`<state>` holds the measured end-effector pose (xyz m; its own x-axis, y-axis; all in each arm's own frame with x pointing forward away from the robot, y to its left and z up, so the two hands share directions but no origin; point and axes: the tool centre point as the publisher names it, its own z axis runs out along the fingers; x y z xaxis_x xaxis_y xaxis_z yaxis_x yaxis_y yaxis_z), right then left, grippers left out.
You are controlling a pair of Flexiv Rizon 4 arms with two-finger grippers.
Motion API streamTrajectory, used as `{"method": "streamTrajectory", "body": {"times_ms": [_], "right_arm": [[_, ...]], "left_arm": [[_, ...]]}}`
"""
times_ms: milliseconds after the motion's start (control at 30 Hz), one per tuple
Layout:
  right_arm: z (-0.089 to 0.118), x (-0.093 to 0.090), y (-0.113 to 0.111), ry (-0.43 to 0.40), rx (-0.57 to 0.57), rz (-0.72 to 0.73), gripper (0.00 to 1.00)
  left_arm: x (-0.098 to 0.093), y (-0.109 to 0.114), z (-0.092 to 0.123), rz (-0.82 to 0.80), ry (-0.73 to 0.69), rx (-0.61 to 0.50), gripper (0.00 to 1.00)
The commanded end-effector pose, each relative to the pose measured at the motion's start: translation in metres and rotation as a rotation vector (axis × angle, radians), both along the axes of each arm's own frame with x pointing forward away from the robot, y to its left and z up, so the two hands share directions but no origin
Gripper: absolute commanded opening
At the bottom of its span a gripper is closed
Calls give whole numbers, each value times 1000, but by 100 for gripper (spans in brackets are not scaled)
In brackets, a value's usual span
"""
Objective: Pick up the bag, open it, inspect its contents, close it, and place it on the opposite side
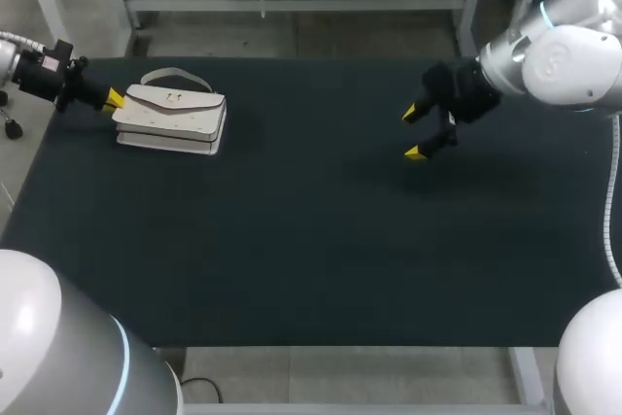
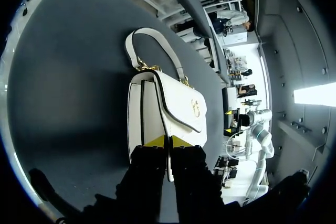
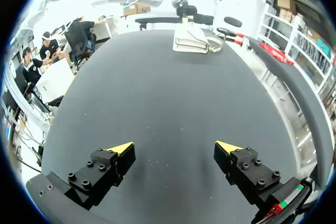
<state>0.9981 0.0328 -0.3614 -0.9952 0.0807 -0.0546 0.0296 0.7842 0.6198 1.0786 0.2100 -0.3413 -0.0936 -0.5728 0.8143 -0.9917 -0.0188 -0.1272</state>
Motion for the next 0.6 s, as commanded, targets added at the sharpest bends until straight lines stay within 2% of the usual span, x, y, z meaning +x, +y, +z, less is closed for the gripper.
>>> {"method": "streamTrajectory", "body": {"times_ms": [33,133,333,600], "right_arm": [[-1,0,0,-2,2,-1,100],[-1,0,0,-2,2,-1,100],[-1,0,0,-2,2,-1,100],[-1,0,0,-2,2,-1,100]], "left_arm": [[-7,-12,-3,39,19,27,0],[-19,-34,-12,76,43,43,0],[-42,-62,-19,124,37,27,0],[-59,-74,-14,160,24,-25,0]]}}
